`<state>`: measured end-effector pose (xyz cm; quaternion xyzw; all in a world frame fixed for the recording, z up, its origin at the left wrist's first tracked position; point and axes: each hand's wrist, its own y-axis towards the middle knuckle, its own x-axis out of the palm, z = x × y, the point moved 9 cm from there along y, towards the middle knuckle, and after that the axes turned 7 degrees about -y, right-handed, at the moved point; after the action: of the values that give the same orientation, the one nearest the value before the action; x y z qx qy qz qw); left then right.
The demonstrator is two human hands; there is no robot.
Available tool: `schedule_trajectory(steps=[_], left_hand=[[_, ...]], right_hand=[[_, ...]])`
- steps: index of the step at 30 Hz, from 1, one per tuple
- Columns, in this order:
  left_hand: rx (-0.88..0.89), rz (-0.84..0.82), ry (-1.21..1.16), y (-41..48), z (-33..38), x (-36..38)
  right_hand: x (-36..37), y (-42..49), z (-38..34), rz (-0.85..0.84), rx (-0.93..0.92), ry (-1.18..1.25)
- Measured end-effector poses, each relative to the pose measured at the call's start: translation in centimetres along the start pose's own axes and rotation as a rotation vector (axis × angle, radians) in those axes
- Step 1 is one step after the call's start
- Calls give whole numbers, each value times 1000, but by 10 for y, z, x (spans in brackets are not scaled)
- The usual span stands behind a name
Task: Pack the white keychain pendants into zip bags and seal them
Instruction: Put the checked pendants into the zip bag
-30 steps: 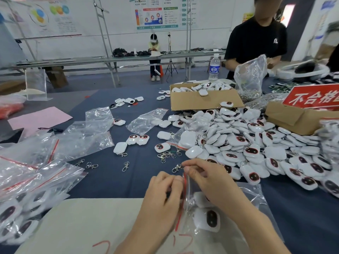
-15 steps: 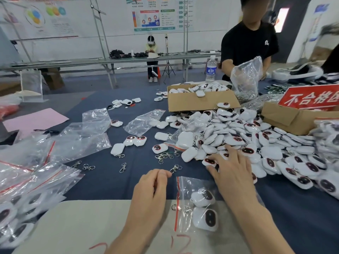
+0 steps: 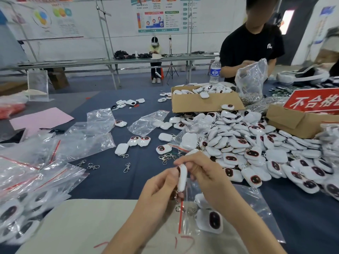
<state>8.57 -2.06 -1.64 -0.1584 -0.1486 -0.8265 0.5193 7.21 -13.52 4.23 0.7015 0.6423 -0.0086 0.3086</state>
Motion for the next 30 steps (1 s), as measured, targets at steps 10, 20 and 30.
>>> schedule_trajectory(steps=[10,20,30], left_hand=[[170,188,149,3,8,-19],[118,178,7,3,9,-18],[181,208,53,2,13,-20]], right_hand=[[16,1,21,-15,190,173],[16,1,19,-47,174,254],[20,1,17,-72,146,274]])
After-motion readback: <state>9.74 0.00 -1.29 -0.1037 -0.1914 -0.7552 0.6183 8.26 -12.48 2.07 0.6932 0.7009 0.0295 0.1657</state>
